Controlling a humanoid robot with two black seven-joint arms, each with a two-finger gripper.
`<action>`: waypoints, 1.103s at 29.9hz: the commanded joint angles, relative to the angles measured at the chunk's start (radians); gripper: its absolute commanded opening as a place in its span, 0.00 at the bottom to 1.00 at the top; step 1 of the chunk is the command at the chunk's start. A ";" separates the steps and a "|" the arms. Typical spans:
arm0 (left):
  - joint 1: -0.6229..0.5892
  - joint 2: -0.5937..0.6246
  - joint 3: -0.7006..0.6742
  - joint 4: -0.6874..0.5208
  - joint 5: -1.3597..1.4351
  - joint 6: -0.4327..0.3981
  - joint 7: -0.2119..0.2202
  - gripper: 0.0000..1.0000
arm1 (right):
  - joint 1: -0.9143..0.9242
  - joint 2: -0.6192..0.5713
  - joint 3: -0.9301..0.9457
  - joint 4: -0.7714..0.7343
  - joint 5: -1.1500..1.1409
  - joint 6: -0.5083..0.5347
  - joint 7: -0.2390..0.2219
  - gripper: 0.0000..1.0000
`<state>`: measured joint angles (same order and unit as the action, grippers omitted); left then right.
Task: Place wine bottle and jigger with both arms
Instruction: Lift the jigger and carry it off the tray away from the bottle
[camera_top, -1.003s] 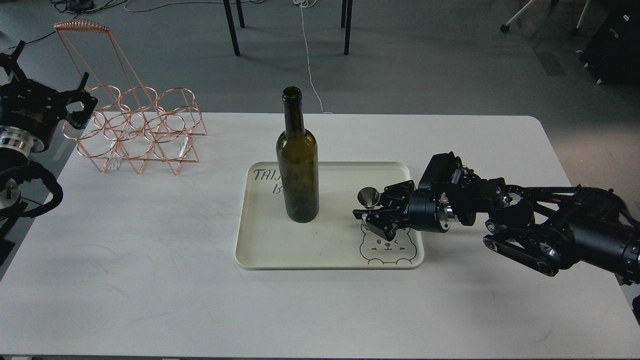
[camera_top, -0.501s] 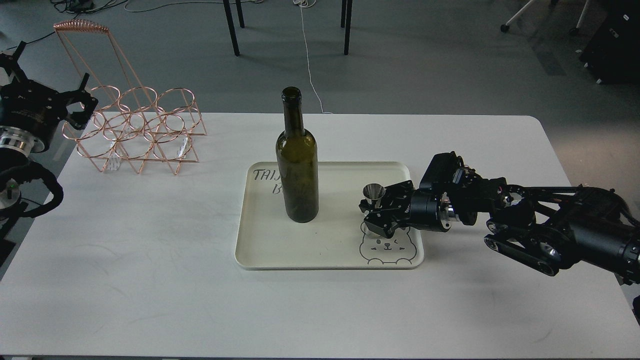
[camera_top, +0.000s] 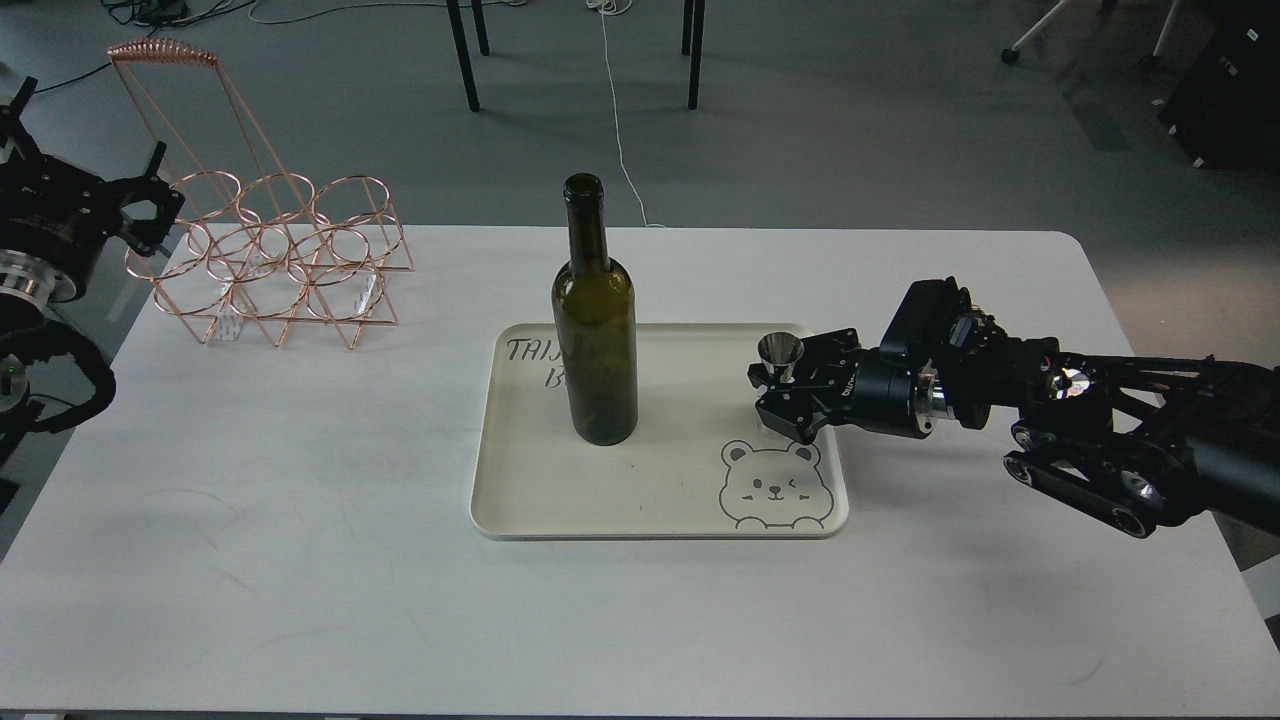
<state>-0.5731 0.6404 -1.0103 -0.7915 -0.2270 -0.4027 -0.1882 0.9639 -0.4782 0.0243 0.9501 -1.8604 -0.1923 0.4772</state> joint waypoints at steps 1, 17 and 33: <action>-0.005 -0.002 0.004 0.000 0.000 0.001 0.001 0.98 | -0.013 -0.058 0.080 0.024 0.004 -0.006 -0.031 0.08; -0.008 -0.007 0.006 -0.003 0.002 0.002 0.003 0.98 | -0.286 -0.174 0.305 -0.007 0.017 -0.271 -0.055 0.08; -0.017 -0.016 0.022 -0.003 0.003 0.004 0.003 0.98 | -0.399 -0.203 0.316 -0.126 0.102 -0.296 -0.049 0.09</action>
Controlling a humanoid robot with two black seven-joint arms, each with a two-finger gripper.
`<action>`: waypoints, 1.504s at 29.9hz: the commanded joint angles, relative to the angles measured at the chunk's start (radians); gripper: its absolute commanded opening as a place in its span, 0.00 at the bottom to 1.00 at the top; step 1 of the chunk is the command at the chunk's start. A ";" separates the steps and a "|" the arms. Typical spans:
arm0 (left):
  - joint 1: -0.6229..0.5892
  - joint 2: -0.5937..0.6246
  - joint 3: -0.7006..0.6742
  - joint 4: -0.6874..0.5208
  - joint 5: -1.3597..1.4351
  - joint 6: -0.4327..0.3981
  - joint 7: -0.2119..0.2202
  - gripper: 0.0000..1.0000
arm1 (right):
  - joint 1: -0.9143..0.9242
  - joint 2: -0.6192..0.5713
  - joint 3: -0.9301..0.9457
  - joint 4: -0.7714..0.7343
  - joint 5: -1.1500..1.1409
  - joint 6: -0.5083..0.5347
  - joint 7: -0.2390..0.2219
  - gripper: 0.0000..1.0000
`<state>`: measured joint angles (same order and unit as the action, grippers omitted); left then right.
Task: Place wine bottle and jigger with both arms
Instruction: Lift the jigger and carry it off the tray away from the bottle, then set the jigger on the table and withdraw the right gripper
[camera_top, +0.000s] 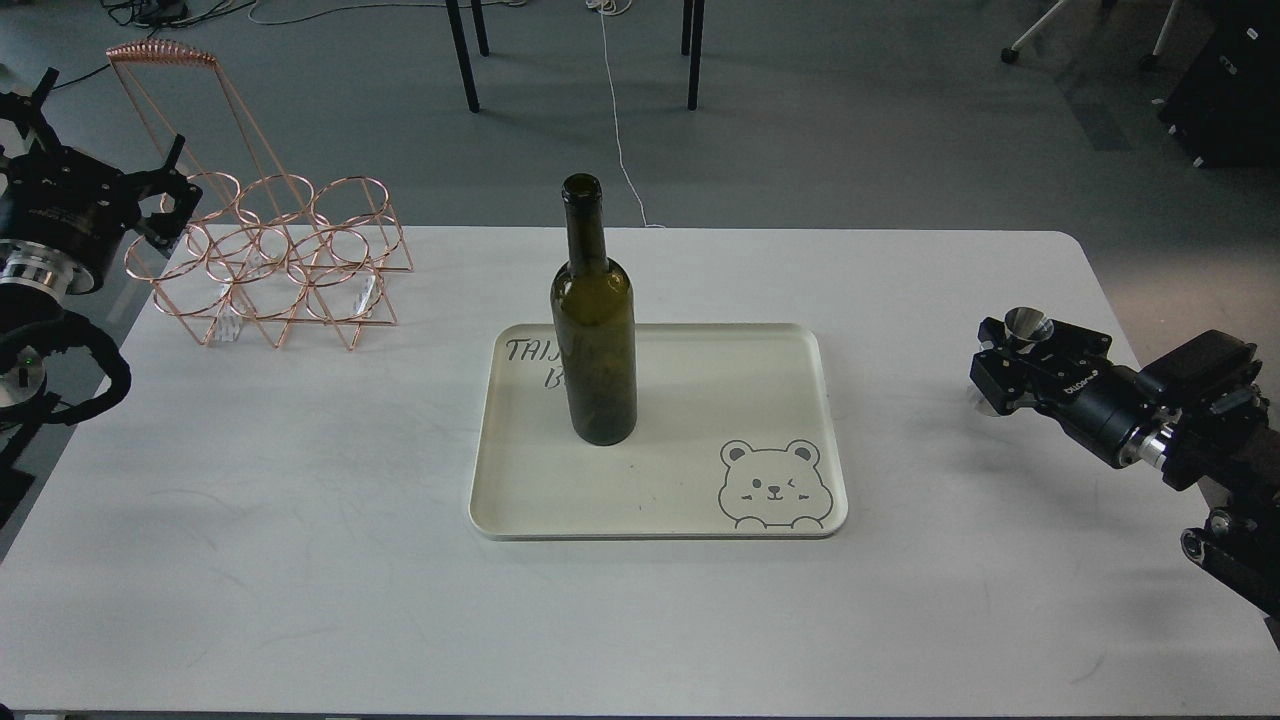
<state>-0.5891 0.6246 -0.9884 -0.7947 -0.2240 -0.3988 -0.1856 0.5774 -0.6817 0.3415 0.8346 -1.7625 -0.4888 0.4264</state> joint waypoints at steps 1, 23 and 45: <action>-0.002 0.000 0.002 0.000 0.000 0.000 0.000 0.98 | -0.019 0.001 -0.001 -0.011 0.005 0.000 0.002 0.10; -0.006 0.001 0.007 -0.001 0.003 -0.002 -0.002 0.98 | -0.062 0.053 -0.009 -0.061 0.069 0.000 0.008 0.31; -0.012 0.014 0.007 -0.003 0.008 -0.002 -0.002 0.98 | -0.136 -0.195 -0.004 0.211 0.072 0.000 0.012 0.95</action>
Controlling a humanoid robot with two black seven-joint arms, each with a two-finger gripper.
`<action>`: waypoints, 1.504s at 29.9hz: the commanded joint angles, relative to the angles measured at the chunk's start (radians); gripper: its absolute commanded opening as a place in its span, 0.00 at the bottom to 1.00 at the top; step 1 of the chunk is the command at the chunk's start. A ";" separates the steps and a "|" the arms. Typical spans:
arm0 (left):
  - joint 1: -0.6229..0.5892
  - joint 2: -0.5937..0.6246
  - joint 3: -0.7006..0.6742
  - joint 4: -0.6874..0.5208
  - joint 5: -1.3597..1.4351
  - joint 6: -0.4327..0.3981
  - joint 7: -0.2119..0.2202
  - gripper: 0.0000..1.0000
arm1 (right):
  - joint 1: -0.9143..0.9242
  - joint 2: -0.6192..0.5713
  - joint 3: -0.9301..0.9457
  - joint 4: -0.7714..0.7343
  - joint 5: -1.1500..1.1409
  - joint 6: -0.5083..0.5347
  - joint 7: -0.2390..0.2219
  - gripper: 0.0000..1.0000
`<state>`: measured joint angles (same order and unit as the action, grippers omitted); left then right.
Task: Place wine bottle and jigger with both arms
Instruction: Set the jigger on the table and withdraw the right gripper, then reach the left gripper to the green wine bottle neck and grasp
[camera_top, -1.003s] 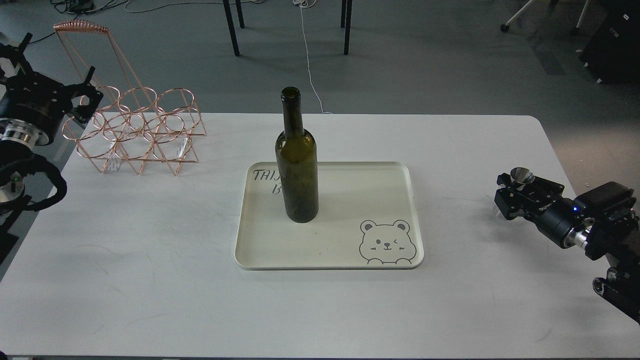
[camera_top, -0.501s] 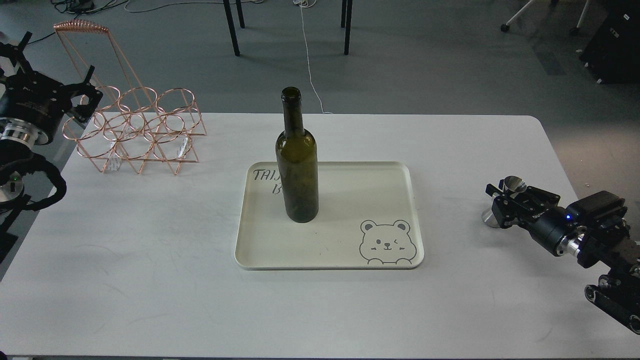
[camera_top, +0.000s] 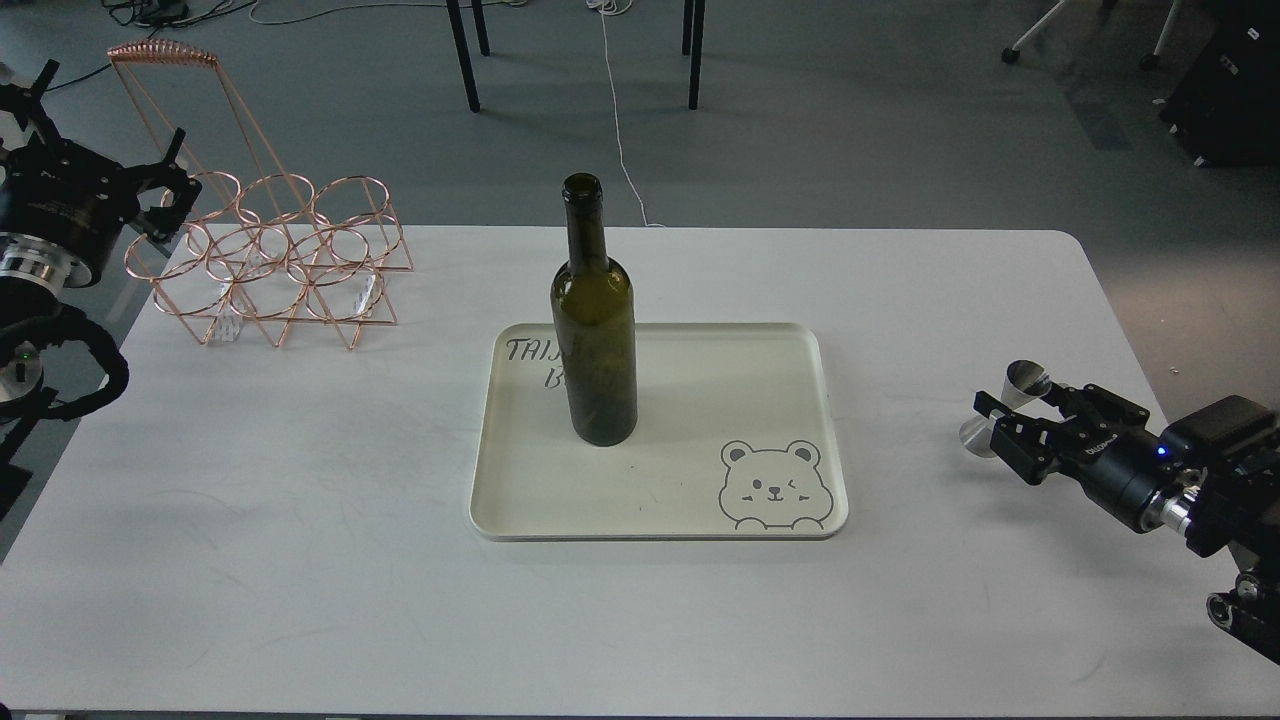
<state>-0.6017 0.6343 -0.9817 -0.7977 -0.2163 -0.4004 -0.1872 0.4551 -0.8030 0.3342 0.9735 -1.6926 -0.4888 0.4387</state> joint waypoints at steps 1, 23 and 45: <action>0.000 0.005 0.000 -0.002 0.000 0.000 0.000 0.98 | -0.015 -0.102 0.003 0.092 0.007 0.000 0.000 0.95; 0.003 0.331 0.143 -0.535 0.708 -0.028 0.002 0.98 | 0.416 -0.127 0.020 0.073 0.847 0.265 0.025 0.97; 0.006 0.118 0.167 -0.844 2.050 0.041 0.000 0.94 | 0.433 0.062 0.213 -0.266 1.298 0.547 0.022 0.97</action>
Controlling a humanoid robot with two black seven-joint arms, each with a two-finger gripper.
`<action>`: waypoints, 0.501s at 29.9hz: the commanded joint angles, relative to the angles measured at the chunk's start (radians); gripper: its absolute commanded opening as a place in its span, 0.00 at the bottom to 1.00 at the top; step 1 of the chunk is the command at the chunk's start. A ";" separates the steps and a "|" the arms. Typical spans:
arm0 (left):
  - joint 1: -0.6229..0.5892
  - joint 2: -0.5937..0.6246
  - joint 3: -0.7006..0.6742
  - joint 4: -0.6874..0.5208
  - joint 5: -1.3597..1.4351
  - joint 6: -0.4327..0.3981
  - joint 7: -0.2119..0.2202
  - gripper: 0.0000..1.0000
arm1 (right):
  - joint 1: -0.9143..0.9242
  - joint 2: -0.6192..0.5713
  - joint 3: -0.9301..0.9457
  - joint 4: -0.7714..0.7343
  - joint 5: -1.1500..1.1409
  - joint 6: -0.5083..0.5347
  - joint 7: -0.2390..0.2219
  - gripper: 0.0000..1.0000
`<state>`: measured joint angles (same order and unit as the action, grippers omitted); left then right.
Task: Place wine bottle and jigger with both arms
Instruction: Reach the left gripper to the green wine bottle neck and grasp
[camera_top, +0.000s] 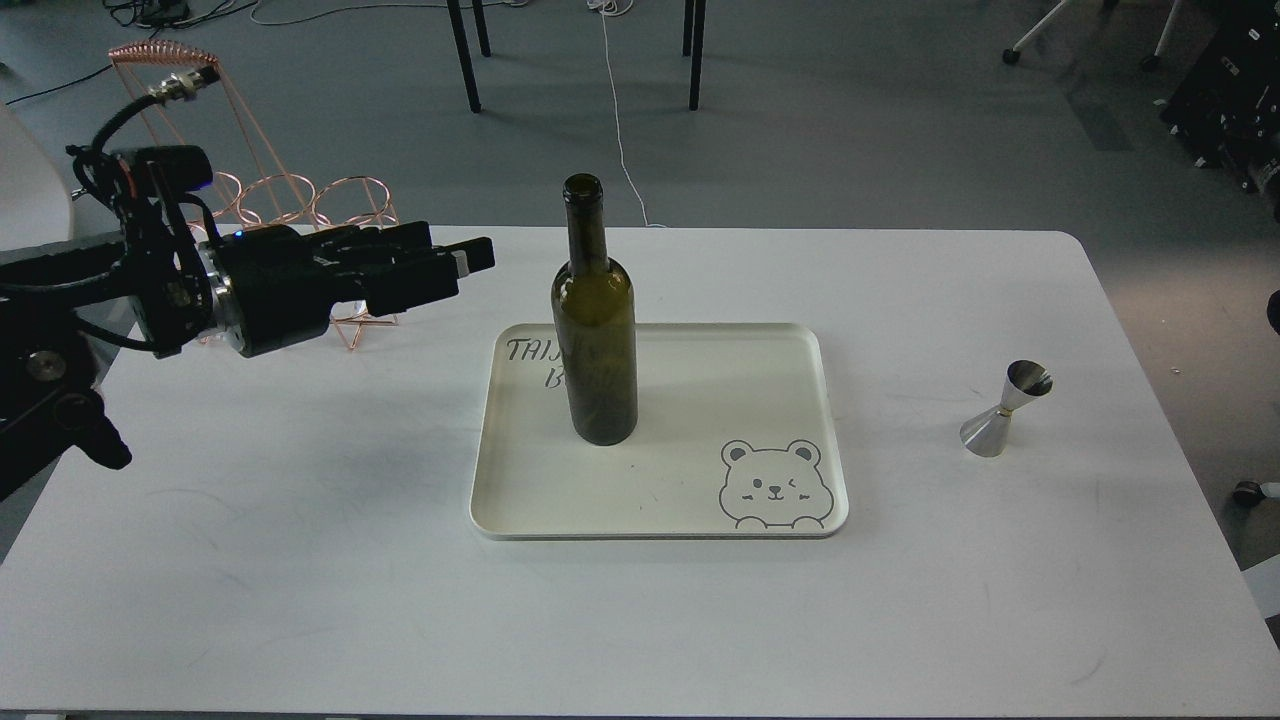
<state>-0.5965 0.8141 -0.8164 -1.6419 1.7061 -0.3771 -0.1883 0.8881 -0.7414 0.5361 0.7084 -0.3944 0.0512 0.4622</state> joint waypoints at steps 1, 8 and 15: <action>0.003 -0.084 0.002 0.002 0.170 0.024 0.001 0.94 | 0.000 0.001 0.012 -0.001 0.000 0.007 -0.002 0.97; 0.000 -0.202 0.002 0.011 0.307 0.035 0.010 0.94 | 0.002 0.001 0.013 -0.001 0.000 0.007 -0.002 0.97; -0.006 -0.265 0.002 0.024 0.320 0.038 0.015 0.90 | 0.003 -0.001 0.013 -0.001 0.000 0.007 -0.002 0.97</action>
<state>-0.6006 0.5736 -0.8144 -1.6278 2.0165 -0.3393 -0.1753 0.8910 -0.7408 0.5493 0.7071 -0.3942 0.0584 0.4601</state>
